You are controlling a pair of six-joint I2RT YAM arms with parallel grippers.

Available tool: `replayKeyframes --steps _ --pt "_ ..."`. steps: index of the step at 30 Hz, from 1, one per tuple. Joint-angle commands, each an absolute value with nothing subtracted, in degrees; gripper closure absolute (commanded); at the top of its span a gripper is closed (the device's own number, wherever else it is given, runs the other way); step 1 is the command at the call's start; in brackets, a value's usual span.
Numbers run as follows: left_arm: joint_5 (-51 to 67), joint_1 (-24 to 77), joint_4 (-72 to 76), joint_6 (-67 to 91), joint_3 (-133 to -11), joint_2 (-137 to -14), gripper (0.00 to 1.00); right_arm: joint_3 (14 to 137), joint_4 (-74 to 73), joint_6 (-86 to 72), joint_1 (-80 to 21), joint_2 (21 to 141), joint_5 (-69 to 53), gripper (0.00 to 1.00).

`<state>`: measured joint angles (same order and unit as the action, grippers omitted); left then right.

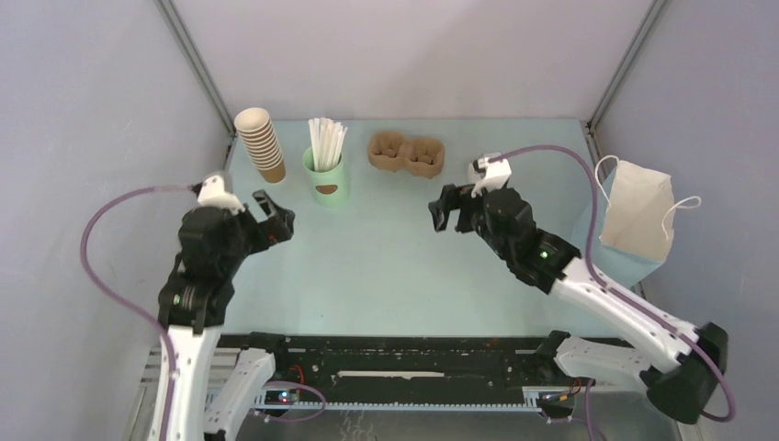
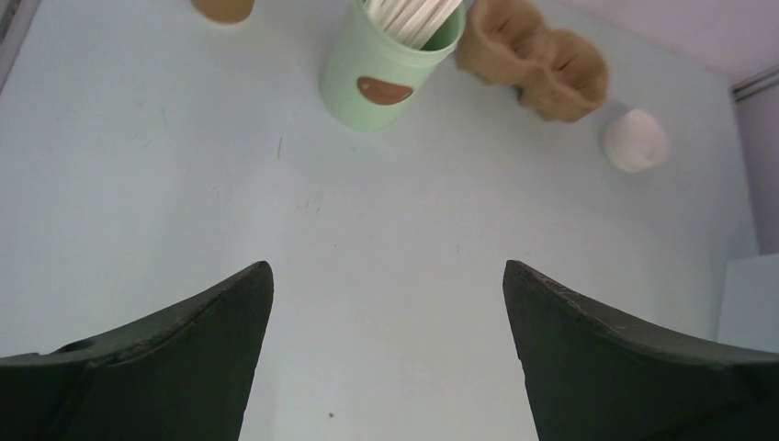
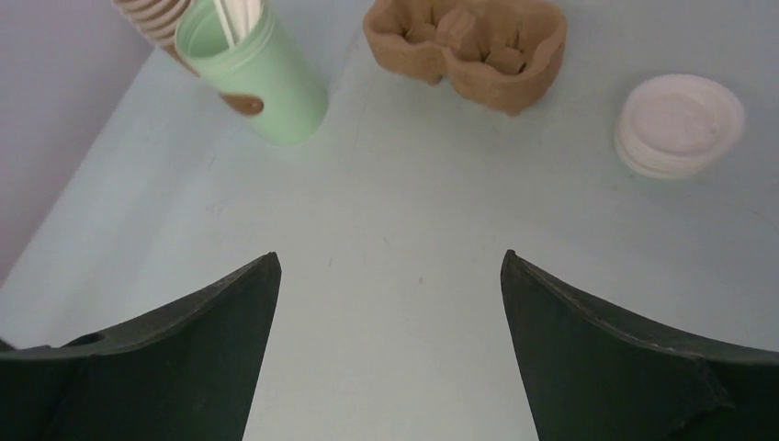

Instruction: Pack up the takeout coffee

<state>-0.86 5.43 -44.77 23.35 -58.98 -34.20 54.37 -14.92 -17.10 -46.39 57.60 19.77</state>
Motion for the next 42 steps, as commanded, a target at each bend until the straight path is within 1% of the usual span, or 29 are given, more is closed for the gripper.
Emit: replayKeyframes --steps 1,4,6,10,12,14,17,20,26,29,33,35,40,42 --pt "-2.42 3.96 -45.59 22.78 -66.23 -45.82 0.0 53.75 7.51 -21.4 -38.8 65.06 13.86 0.02" --pt "-2.64 2.47 -42.81 24.66 -72.0 -53.72 0.0 53.76 18.55 -22.05 -33.52 72.98 8.32 0.06" --pt "-2.87 1.44 -42.45 25.94 -77.32 -59.75 0.0 53.79 24.29 -19.8 -32.16 77.03 5.84 0.06" --pt "-7.22 0.28 -41.37 25.44 -85.91 -71.72 0.0 53.17 28.57 -13.4 -32.5 83.51 4.35 0.07" --pt "-11.37 0.18 -42.46 24.49 -91.36 -77.52 0.01 53.04 29.35 -11.7 -32.55 86.01 3.59 0.07" --pt "-15.87 -1.85 -42.28 23.77 -95.49 -81.81 0.03 52.35 30.32 -10.79 -32.4 87.02 3.03 0.07" --pt "-19.42 -3.53 -41.8 22.55 -101.89 -88.57 0.05 51.6 31.85 -9.12 -32.15 87.23 1.52 0.07" --pt "-21.35 -5.13 -42.05 22.15 -107.63 -95.05 0.13 51.58 32.95 -9.0 -31.79 87.8 0.67 0.07" --pt "-23.86 -6.02 -42.61 20.7 -117.07 -104.22 0.24 51.59 35.57 -9.04 -31.12 88.99 -3.86 0.07" --pt "-22.38 -7.3 -44.27 21.74 -120.68 -107.73 0.34 51.58 35.51 -8.53 -31.03 88.86 -4.13 0.07" --pt "-21.76 -8.24 -45.26 23.16 -122.65 -110.52 0.35 51.59 35.42 -8.58 -30.53 88.86 -4.14 0.07" --pt "-21.67 -8.52 -45.39 23.22 -123.58 -111.65 0.39 51.58 35.49 -8.92 -30.37 88.97 -4.44 0.07" --pt "-21.64 -9.03 -46.59 23.29 -126.66 -114.57 0.46 51.57 35.77 -9.33 -30.15 89.13 -5.44 0.07" --pt "-21.68 -9.05 -46.58 23.37 -127.1 -115.06 0.52 51.59 35.77 -9.4 -30.1 89.12 -5.58 0.07"
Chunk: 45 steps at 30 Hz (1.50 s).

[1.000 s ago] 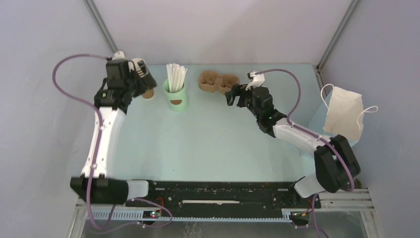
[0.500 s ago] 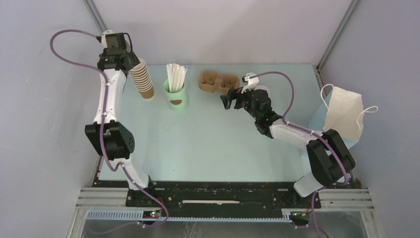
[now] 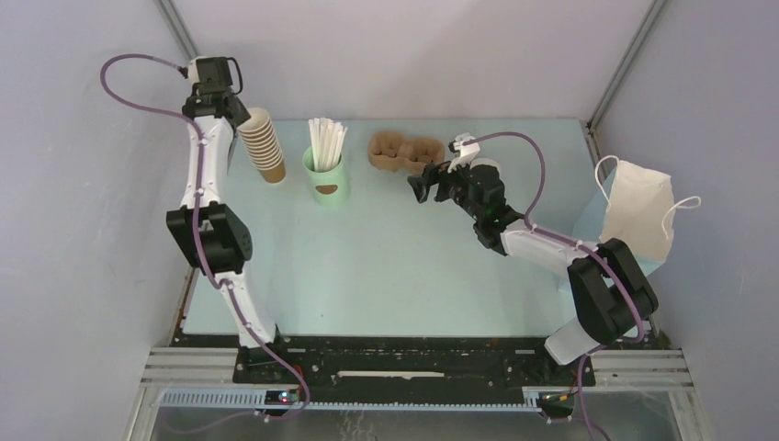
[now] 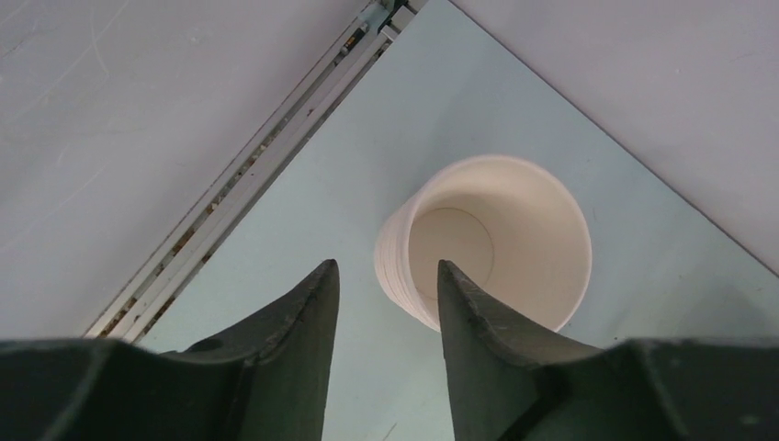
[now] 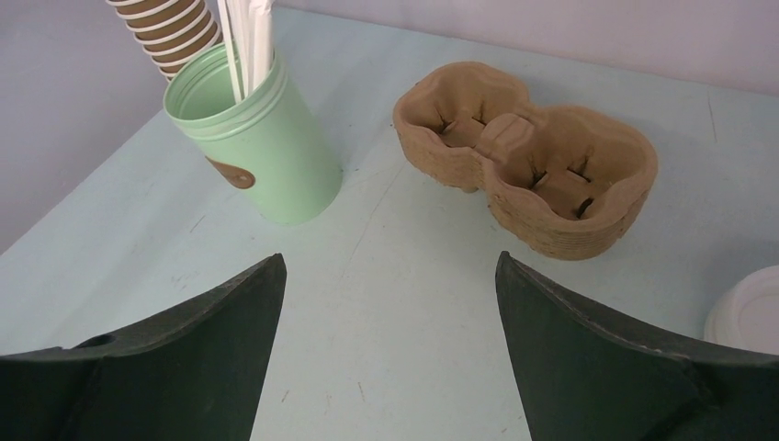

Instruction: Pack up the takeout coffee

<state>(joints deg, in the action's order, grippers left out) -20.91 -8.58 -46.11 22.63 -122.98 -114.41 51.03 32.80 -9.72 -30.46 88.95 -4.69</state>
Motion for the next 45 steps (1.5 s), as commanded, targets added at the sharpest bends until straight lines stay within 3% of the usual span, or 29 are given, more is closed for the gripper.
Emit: replayKeyframes --steps 1,14,26,30,40,45 --pt "-21.55 -9.05 -46.58 23.33 -127.3 -115.54 0.54 51.59 35.77 -9.4 -30.06 89.12 -5.54 0.07" --pt "-21.21 -9.03 -48.06 22.94 -130.28 -118.61 0.64 51.59 36.21 -9.84 -29.84 89.45 -6.15 0.07" --pt "-20.86 -9.0 -48.1 22.68 -131.25 -120.35 0.65 51.58 36.47 -10.28 -29.51 89.73 -6.63 0.07" --pt "-21.15 -9.02 -48.18 22.61 -132.03 -120.83 0.71 51.59 36.73 -10.37 -29.44 89.82 -6.81 0.07" --pt "-21.11 -8.95 -48.52 22.28 -132.71 -119.8 0.67 51.64 37.18 -10.72 -29.38 90.12 -7.38 0.07" --pt "-20.58 -8.8 -48.52 22.34 -132.71 -119.85 0.71 51.64 37.27 -10.8 -29.42 90.26 -7.56 0.07"
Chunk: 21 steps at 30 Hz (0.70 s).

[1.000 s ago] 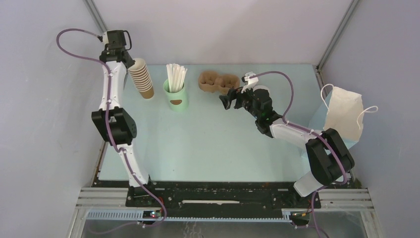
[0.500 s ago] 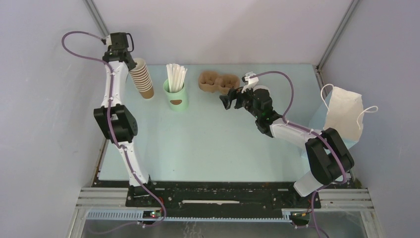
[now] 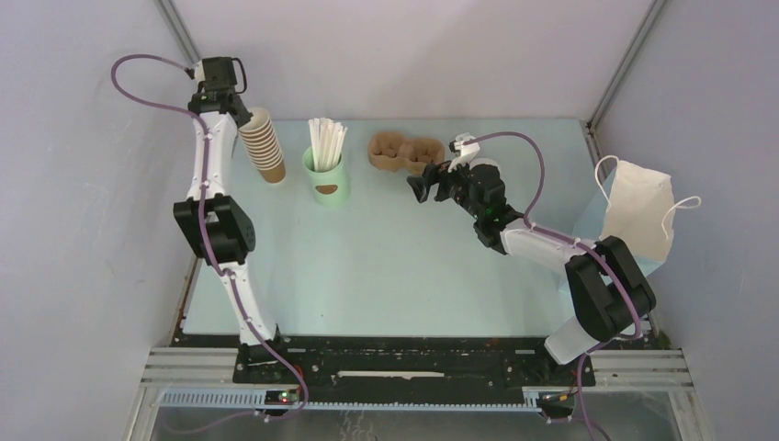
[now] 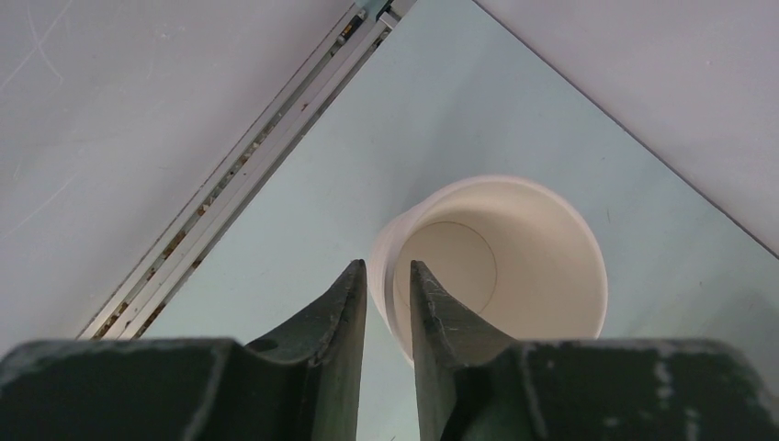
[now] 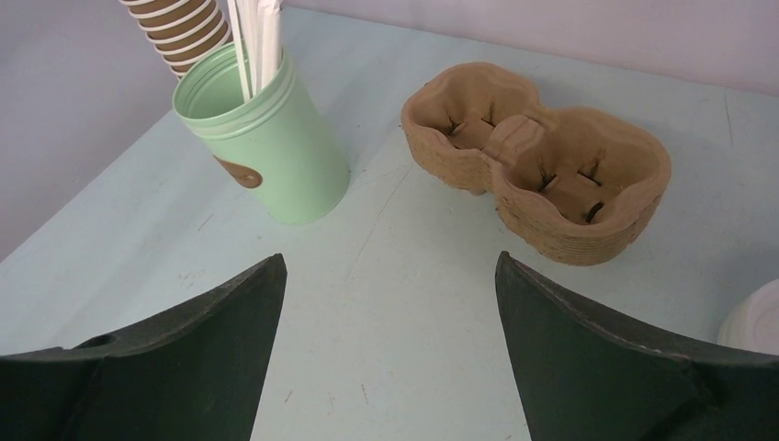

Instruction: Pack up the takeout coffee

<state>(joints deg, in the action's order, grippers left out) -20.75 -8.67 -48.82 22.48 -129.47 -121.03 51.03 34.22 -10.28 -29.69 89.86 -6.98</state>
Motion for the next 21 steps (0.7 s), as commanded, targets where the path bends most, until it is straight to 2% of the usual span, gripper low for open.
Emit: replayKeyframes --steps 1,9,18,21 --pt "-20.57 -8.74 -48.56 22.34 -132.71 -119.94 0.71 51.6 37.27 -10.8 -29.4 90.26 -7.56 0.07" --pt "-20.96 -8.55 -48.58 22.06 -132.8 -120.41 0.74 51.59 37.35 -10.78 -29.36 90.27 -7.65 0.07" --pt "-21.19 -8.24 -48.56 21.91 -132.98 -120.86 0.83 51.59 37.44 -10.91 -29.36 90.39 -7.76 0.07" --pt "-21.35 -8.19 -48.64 21.84 -132.98 -120.97 0.81 51.59 37.53 -10.98 -29.4 90.37 -7.82 0.07"
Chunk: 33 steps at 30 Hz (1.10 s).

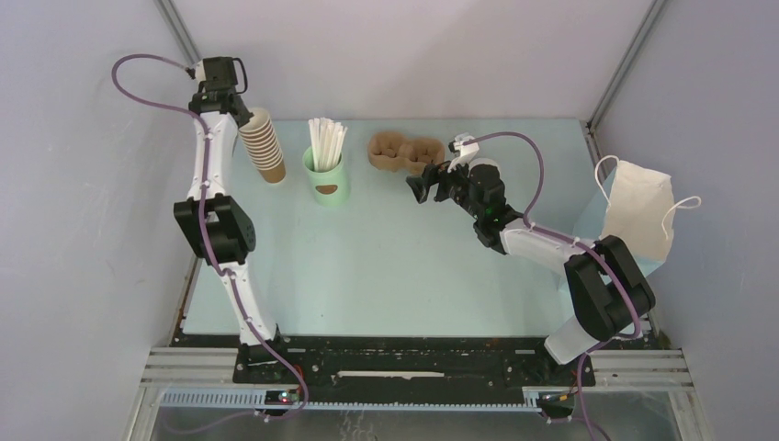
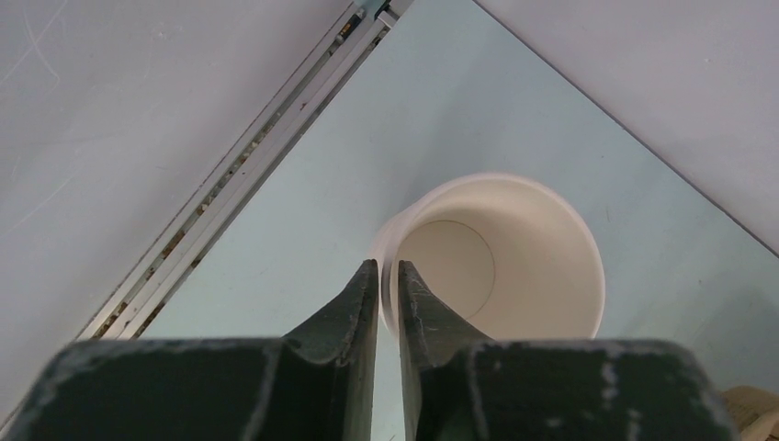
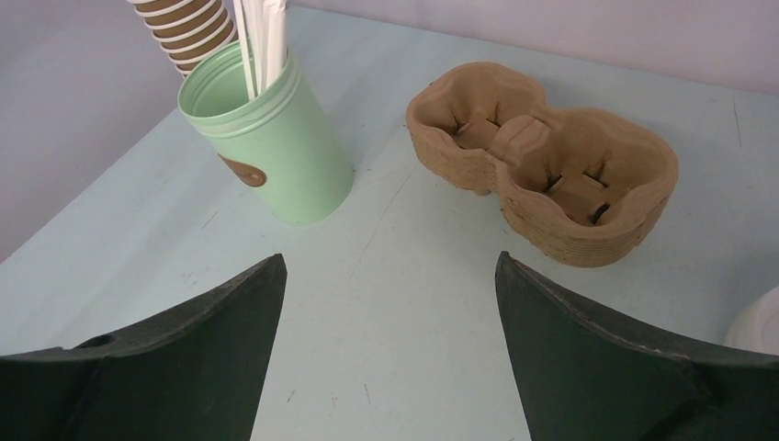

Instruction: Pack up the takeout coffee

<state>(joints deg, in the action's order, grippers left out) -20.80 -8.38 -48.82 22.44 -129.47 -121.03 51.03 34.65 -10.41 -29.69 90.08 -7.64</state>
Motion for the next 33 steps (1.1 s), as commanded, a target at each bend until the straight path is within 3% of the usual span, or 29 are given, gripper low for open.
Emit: replayKeyframes --steps 1,8,25,33 --pt "-21.36 -8.17 -48.61 21.9 -132.98 -120.97 0.79 51.59 37.53 -10.96 -29.41 90.42 -7.82 0.07" --pt "-21.5 -8.18 -48.6 21.88 -132.99 -121.25 0.78 51.59 37.49 -10.92 -29.36 90.43 -7.91 0.07" --pt "-20.93 -8.18 -49.64 21.94 -134.66 -122.61 0.87 51.59 37.52 -10.98 -29.36 90.37 -7.9 0.07" --pt "-20.82 -8.17 -50.76 23.01 -136.95 -120.85 1.0 51.59 37.62 -11.16 -29.37 90.38 -7.91 0.07"
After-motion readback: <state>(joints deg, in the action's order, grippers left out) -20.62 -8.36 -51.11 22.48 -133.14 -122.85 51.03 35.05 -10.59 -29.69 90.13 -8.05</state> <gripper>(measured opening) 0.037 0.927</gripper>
